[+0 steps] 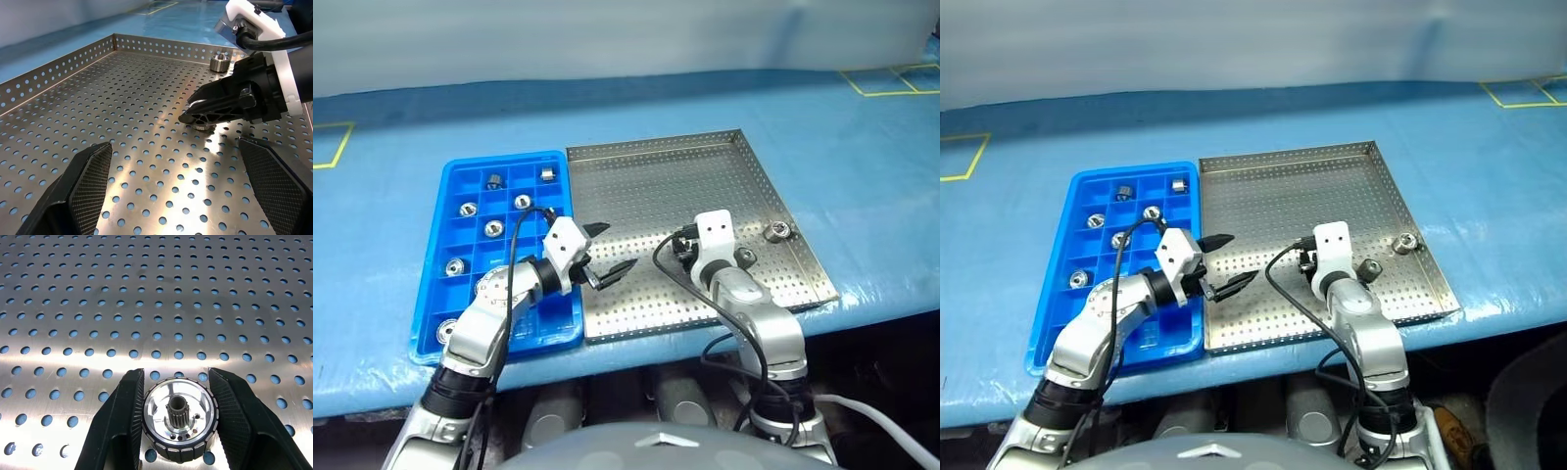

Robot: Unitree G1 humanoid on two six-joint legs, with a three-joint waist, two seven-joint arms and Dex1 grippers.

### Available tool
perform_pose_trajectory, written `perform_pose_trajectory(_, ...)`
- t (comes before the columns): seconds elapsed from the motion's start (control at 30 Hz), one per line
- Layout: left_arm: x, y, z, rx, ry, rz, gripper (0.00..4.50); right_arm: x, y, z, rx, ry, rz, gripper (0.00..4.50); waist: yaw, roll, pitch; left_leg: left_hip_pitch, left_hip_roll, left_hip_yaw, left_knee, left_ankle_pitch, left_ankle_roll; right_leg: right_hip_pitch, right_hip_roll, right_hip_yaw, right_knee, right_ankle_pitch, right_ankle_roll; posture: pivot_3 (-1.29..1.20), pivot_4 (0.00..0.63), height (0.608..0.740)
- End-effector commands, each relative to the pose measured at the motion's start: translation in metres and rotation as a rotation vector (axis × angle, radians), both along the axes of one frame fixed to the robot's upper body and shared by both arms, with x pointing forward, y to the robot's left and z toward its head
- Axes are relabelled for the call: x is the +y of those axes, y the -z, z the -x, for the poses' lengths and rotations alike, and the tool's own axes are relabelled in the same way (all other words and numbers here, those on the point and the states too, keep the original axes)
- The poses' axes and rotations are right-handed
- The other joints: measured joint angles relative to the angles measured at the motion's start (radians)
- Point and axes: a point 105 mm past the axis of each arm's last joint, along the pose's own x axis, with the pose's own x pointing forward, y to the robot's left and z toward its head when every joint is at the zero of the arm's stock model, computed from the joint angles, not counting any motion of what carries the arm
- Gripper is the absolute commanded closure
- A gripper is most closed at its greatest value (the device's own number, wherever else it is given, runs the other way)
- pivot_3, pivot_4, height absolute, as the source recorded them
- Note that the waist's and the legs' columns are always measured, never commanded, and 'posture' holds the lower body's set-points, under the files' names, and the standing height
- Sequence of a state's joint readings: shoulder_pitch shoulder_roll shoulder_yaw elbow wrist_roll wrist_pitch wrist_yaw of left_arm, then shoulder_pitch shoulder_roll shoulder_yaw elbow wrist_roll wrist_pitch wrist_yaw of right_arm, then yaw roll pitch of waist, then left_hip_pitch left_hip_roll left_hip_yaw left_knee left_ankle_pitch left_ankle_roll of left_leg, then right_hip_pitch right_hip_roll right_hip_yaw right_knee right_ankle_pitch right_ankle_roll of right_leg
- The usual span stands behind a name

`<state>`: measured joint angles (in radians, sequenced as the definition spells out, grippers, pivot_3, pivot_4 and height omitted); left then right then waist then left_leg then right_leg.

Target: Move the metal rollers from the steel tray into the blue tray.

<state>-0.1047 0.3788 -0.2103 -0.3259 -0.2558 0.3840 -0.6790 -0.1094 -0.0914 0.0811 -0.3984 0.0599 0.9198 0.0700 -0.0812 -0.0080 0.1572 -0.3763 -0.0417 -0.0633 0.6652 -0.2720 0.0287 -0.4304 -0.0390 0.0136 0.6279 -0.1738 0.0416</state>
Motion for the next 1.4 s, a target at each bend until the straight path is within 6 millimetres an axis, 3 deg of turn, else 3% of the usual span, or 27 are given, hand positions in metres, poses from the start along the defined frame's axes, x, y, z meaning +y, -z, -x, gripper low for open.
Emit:
perform_pose_trajectory(0.03, 0.0, -0.019, 0.004, -0.075, 0.005, 0.028, 0.0, 0.007, -0.016, 0.002, -0.049, -0.047, -0.006, 2.8, 0.004, 0.0, 0.0, 0.0, 0.0, 0.0, 0.0, 0.0, 0.0, 0.0, 0.0, 0.0, 0.0, 0.0, 0.0, -0.09, 0.15, 0.74)
perform_pose_trajectory(0.13, 0.003, -0.028, 0.003, -0.106, -0.018, 0.054, 0.0, 0.01, -0.02, 0.001, -0.065, -0.062, 0.005, 2.8, 0.013, 0.0, 0.0, 0.0, 0.0, 0.0, 0.0, 0.0, 0.0, 0.0, 0.0, 0.0, 0.0, -0.001, 0.001, -0.07, 0.15, 0.74)
perform_pose_trajectory(0.3, 0.023, -0.056, -0.004, -0.215, -0.147, 0.122, 0.0, 0.036, -0.062, -0.013, -0.235, -0.153, 0.02, 2.8, 0.016, 0.0, 0.0, 0.0, 0.0, 0.001, 0.0, 0.0, -0.001, -0.001, -0.001, 0.0, 0.0, 0.0, 0.001, -0.01, 0.15, 0.74)
perform_pose_trajectory(0.5, 0.056, -0.069, 0.005, -0.253, -0.301, 0.123, 0.0, 0.088, -0.101, -0.025, -0.357, -0.335, -0.021, 2.8, 0.037, 0.0, 0.0, 0.0, 0.001, -0.001, -0.001, 0.001, -0.002, -0.001, 0.001, -0.001, 0.0, 0.001, -0.002, 0.1, 0.15, 0.74)
perform_pose_trajectory(0.63, 0.075, -0.068, 0.02, -0.249, -0.402, 0.106, 0.0, 0.125, -0.109, -0.027, -0.379, -0.471, -0.046, 2.8, 0.068, 0.0, 0.0, 0.0, 0.0, -0.001, -0.003, 0.001, -0.002, -0.002, 0.001, -0.001, 0.0, 0.001, -0.004, 0.19, 0.15, 0.74)
perform_pose_trajectory(0.8, 0.094, -0.065, 0.038, -0.234, -0.495, 0.081, 0.0, 0.162, -0.111, -0.023, -0.383, -0.598, -0.087, 2.8, 0.113, 0.0, 0.0, 0.0, 0.0, -0.003, -0.004, 0.002, -0.004, -0.001, 0.001, -0.003, -0.001, -0.001, -0.006, 0.25, 0.15, 0.74)
perform_pose_trajectory(1.0, 0.104, -0.064, 0.056, -0.212, -0.546, 0.067, 0.0, 0.195, -0.091, -0.015, -0.325, -0.726, -0.108, 2.8, 0.147, -0.001, 0.001, 0.0, 0.0, -0.006, -0.004, 0.002, -0.005, -0.001, 0.001, -0.005, -0.001, -0.003, -0.008, 0.32, 0.15, 0.74)
perform_pose_trajectory(1.2, 0.107, -0.06, 0.064, -0.185, -0.569, 0.043, 0.0, 0.21, -0.068, -0.007, -0.25, -0.799, -0.111, 2.8, 0.171, 0.0, 0.001, 0.0, 0.0, -0.01, -0.005, 0.004, -0.007, -0.001, 0.003, -0.007, 0.0, -0.007, -0.008, 0.34, 0.15, 0.74)
perform_pose_trajectory(1.4, 0.103, -0.06, 0.063, -0.177, -0.564, 0.063, 0.0, 0.21, -0.045, -0.001, -0.179, -0.822, -0.098, 2.8, 0.182, 0.0, 0.001, 0.0, 0.0, -0.014, -0.006, 0.005, -0.009, 0.0, 0.003, -0.01, 0.0, -0.008, -0.009, 0.34, 0.15, 0.74)
